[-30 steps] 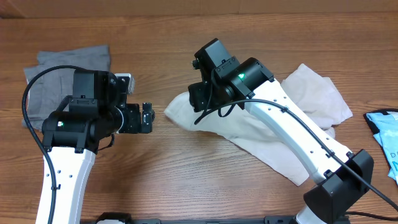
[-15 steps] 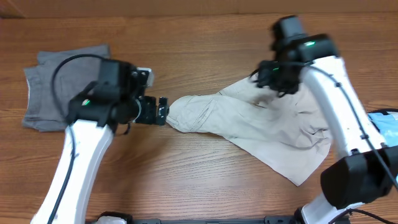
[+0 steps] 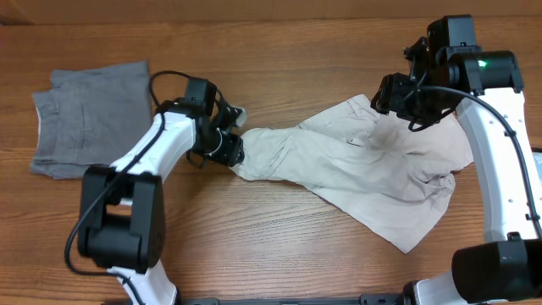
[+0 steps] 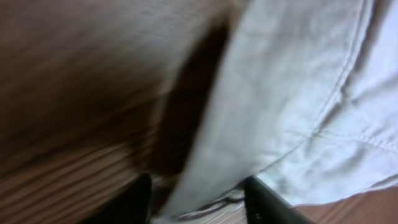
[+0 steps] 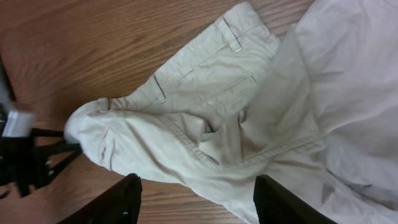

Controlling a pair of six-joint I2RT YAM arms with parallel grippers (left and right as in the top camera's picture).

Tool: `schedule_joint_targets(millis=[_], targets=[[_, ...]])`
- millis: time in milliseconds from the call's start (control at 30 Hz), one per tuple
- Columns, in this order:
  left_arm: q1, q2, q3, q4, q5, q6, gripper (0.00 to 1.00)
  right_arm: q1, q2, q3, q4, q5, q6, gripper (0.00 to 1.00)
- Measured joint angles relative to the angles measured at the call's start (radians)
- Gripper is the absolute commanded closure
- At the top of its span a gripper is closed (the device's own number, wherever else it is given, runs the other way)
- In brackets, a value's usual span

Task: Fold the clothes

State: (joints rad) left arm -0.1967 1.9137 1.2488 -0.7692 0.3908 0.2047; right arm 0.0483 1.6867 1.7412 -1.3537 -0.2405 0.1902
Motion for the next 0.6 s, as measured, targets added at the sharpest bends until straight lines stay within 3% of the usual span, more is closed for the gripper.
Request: schedule_joint_targets(millis=[233, 367, 600], targets=[[0.019, 0.045, 0.002, -0.095, 0.127, 0.082, 0.96, 0.0, -0.002, 0.0, 0.0, 0.013, -0.007, 0.32], [0.101, 0.043, 0.058, -0.169, 0.103, 0.002, 0.96, 0.0, -0.002, 0.0, 0.001, 0.02, -0.008, 0.29], [0.399, -0.012, 0.201, -0.27, -0.051, -0.155, 0.96, 0.0, 0.004, -0.08, 0.051, 0.049, 0.007, 0.27]])
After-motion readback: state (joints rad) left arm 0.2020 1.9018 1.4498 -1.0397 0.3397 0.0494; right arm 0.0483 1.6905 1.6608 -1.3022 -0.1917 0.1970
